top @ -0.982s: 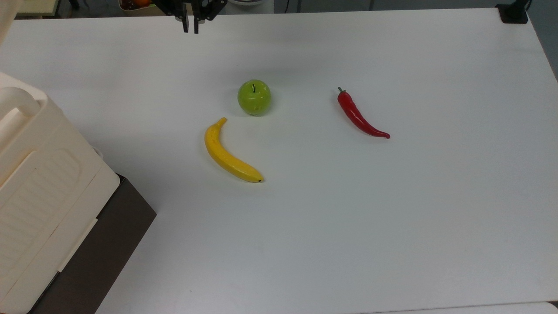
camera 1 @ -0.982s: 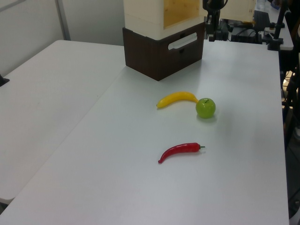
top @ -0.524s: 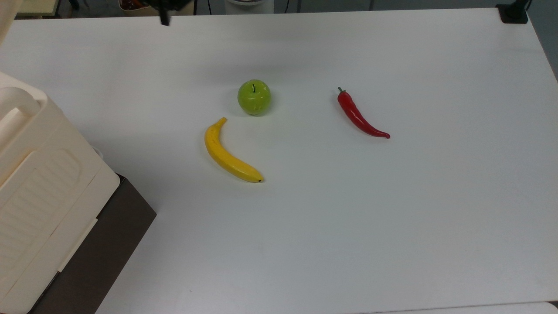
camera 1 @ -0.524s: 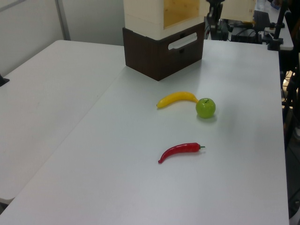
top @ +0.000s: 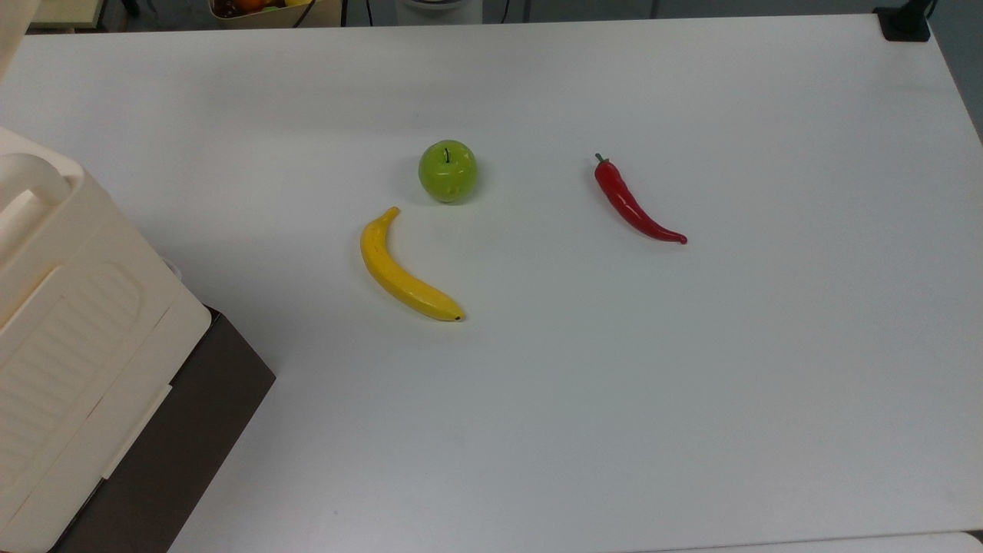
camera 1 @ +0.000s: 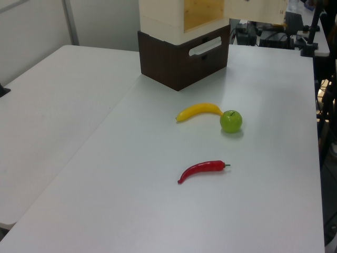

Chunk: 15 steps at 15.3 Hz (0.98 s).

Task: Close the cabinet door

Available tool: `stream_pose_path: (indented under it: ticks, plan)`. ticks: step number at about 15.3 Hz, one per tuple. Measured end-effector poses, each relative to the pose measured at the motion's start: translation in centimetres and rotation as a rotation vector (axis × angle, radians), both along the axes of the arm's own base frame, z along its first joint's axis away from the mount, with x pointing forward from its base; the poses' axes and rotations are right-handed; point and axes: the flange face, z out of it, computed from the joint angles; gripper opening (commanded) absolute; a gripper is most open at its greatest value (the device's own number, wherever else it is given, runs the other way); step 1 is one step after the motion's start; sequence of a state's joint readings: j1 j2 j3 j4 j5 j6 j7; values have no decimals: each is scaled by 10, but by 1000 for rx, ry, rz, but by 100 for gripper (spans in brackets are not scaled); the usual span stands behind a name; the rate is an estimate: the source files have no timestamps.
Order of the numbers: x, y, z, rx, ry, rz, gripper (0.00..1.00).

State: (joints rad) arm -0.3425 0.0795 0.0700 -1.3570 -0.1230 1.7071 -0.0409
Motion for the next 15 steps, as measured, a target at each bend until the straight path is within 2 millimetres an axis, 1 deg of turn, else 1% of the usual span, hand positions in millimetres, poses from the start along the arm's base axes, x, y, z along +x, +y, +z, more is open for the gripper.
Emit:
stream_pose_path:
  ticks: [5,7,9,12,15]
  plan:
    - [-12,-65,23,-67,-157,-94,0]
    - [-17,-87,31,-99,-220,-123,0]
    - [-22,-104,38,-124,-268,-146,0]
    - [-31,-132,41,-156,-312,-182,0]
    - [-41,-162,33,-179,-298,-198,0]
